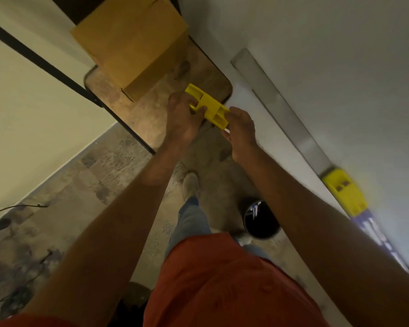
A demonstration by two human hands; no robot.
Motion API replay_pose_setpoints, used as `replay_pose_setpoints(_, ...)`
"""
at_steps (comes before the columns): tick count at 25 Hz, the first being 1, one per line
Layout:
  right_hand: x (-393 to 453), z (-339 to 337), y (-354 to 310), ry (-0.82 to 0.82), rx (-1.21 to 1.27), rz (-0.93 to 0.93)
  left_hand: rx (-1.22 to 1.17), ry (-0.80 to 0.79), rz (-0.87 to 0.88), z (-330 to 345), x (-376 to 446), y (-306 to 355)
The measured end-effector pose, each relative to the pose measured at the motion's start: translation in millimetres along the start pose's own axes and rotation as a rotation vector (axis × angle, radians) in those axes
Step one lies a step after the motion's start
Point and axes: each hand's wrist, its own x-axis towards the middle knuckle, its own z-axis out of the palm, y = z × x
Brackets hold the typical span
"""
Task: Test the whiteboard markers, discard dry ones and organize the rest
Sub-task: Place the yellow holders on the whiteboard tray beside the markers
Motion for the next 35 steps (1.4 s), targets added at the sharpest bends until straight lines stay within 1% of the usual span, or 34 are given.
replay_pose_setpoints(1, -5.5, -17.3, 6.2, 0.024, 0.022, -0.022, -0.048, -0.002, 0.007, 9.9, -9.8, 7.7)
replay_pose_setpoints(3, -18.8, -58.1, 20.7, 0.071, 0.061, -0.064, -0.139, -0.009, -0.032, 31.6, -34.1, 26.3)
replay_pose_setpoints(4, -27.1, -79.1, 27.4, 0.094, 0.080, -0.079, -0.152, -0.036, -0.045, 41.2, -48.7, 37.2)
replay_pose_setpoints(6, -47.3, -123.2, 40.0, 0.141, 0.121, -0.100, -0.177, -0.116, -0.010, 64.8, -80.0, 55.0)
replay_pose_setpoints(8, -72.4, -169.0, 53.3, 0.188, 0.166, -0.116, -0.148, -0.207, 0.048, 88.7, -116.7, 73.7)
replay_pose_setpoints(10, -98.0, -212.8, 70.9, 0.229, 0.210, -0.131, -0.118, -0.264, 0.064, 112.5, -155.6, 92.5)
replay_pose_setpoints(16, -159.4, -361.4, 151.5, 0.273, 0.317, -0.191, -0.005, -0.344, 0.156, 195.8, -285.5, 143.1)
replay_pose_setpoints(21, -196.2, -463.8, 212.1, 0.434, 0.397, -0.258, 0.053, -0.420, 0.218, 262.8, -377.6, 183.8)
replay_pose_setpoints(25, -222.4, -522.1, 246.8, 0.598, 0.514, -0.275, 0.116, -0.511, 0.296, 305.5, -431.0, 221.3)
replay_pose_setpoints(31, -249.2, -580.4, 280.3, 0.770, 0.522, -0.242, 0.158, -0.701, 0.448, 349.7, -472.5, 256.5)
replay_pose_setpoints(35, -265.1, -606.1, 301.0, 0.819, 0.588, -0.222, 0.178, -0.825, 0.529, 376.0, -494.4, 265.6)
